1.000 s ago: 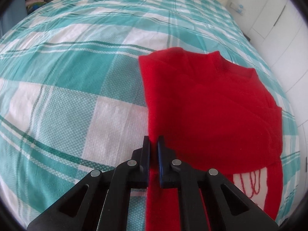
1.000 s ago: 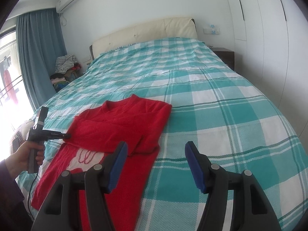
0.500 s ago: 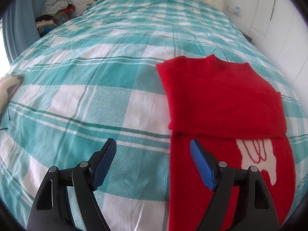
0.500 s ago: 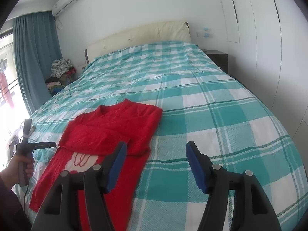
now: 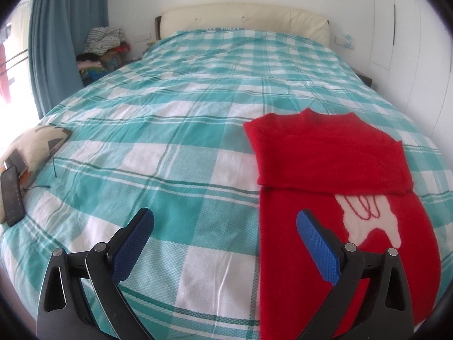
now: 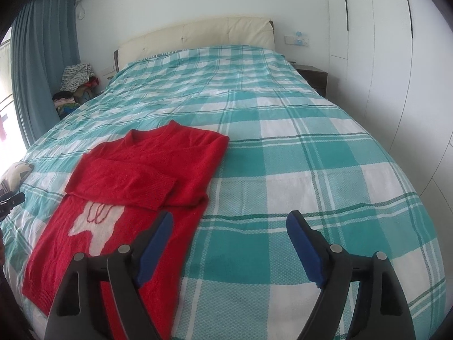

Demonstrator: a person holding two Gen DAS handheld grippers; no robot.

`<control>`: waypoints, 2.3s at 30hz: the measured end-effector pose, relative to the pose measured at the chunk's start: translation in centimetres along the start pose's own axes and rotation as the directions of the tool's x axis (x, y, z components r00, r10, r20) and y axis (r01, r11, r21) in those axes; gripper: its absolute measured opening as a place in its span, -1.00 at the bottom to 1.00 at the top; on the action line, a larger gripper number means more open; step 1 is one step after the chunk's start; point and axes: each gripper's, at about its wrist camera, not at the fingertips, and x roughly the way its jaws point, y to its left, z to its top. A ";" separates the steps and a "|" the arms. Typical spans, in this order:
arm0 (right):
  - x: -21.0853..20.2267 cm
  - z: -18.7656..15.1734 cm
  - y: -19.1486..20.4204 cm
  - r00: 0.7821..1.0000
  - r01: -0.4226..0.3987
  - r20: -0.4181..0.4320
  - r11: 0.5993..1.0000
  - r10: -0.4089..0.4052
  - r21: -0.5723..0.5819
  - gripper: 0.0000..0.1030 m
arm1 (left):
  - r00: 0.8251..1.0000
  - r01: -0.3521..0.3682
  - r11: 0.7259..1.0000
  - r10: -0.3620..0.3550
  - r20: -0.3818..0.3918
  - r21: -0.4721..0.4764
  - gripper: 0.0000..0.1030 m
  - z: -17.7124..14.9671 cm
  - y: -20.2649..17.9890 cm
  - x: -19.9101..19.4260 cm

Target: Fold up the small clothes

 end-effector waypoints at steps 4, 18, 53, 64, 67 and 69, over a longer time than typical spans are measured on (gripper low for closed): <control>0.2 -0.7 -0.6 0.998 0.054 -0.023 0.998 -0.053 0.012 0.73 | 0.998 -0.015 0.998 0.012 -0.053 -0.061 0.96 -0.4 1.2 1.4; 2.6 -0.8 -1.2 0.986 0.138 -0.098 0.990 -0.134 0.034 0.78 | 0.983 -0.185 0.983 0.185 -0.018 -0.015 0.97 0.0 0.2 1.1; 2.1 -1.0 -0.6 0.983 0.163 -0.084 0.986 -0.164 -0.021 0.78 | 0.958 -0.288 0.956 0.288 0.010 0.050 0.97 -0.6 -0.7 0.7; -5.2 -6.6 2.5 0.980 -0.151 -0.135 0.989 0.148 -0.007 0.78 | 0.974 0.117 0.976 -0.077 -0.213 0.182 0.97 -8.4 -1.5 -4.8; -6.9 -10.1 4.4 0.947 -0.258 -0.201 0.966 0.252 -0.006 0.78 | 0.952 0.187 0.962 -0.128 -0.278 0.197 0.97 -10.8 -3.0 -5.5; -6.8 -12.0 5.2 0.925 -0.291 -0.251 0.957 0.284 0.013 0.78 | 0.938 0.222 0.955 -0.154 -0.310 0.197 0.97 -11.6 -3.7 -5.6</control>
